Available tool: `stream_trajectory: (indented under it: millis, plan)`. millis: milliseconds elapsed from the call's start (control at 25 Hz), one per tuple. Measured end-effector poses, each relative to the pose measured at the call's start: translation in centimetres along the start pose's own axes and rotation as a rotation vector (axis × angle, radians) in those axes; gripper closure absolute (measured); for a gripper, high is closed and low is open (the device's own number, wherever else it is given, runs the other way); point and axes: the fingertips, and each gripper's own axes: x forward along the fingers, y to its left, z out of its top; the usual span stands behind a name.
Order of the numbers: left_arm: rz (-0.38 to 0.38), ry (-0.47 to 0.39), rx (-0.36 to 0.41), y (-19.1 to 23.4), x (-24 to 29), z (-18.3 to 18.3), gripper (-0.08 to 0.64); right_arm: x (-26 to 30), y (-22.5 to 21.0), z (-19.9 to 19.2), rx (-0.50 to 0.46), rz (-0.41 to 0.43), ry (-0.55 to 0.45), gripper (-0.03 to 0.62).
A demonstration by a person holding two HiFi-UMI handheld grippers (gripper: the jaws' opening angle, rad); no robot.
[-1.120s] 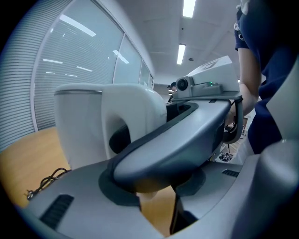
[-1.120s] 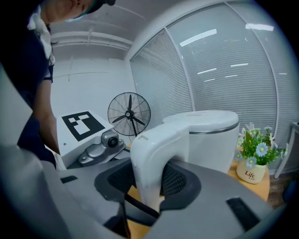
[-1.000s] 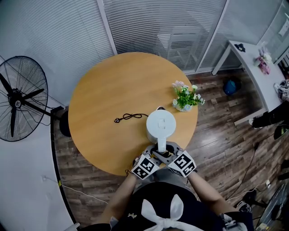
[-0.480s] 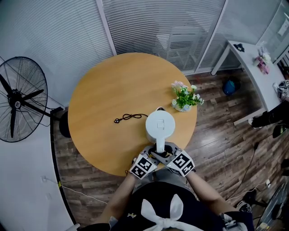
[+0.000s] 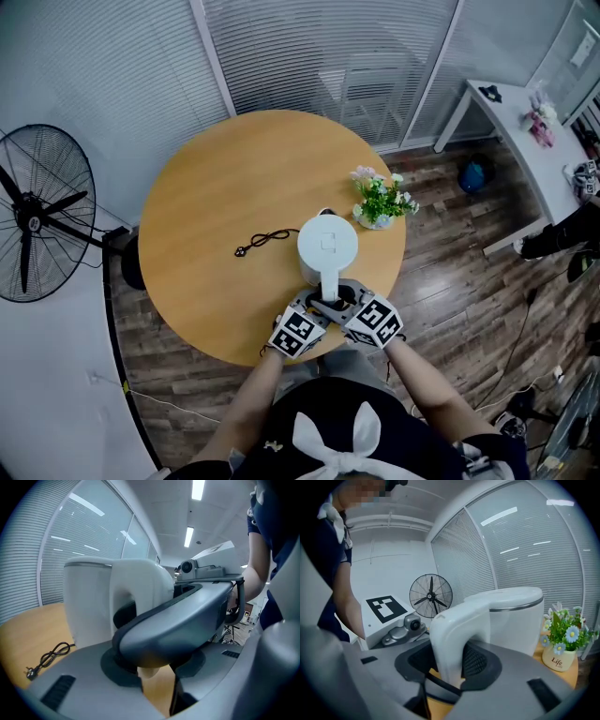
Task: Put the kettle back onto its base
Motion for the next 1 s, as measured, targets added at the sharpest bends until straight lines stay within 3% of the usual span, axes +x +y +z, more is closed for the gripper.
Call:
stream_trajectory:
  millis: [360,520,640,760,1000]
  plan:
    - [0.005,0.014,-0.021,0.6,0.2,0.2,0.408,0.2,-0.4,0.3,0.006,-0.003,-0.002,0.428]
    - [0.006,0.025,-0.036,0.6,-0.4,-0.2,0.339,-0.2,-0.3,-0.2,0.075,-0.015,0.004,0.395]
    - [0.028,-0.008,-0.08,1.0,-1.6,-0.1,0.316,-1.1,-0.3,-0.2,0.106,-0.046,-0.006,0.332]
    - [0.069,-0.056,-0.119,1.8,-3.4,0.4,0.291,-2.6,-0.6,-0.1,0.14,-0.073,-0.024,0.33]
    - [0.108,-0.127,-0.12,1.8,-7.5,2.2,0.29,-5.7,-1.3,1.3,0.14,-0.152,-0.067,0.34]
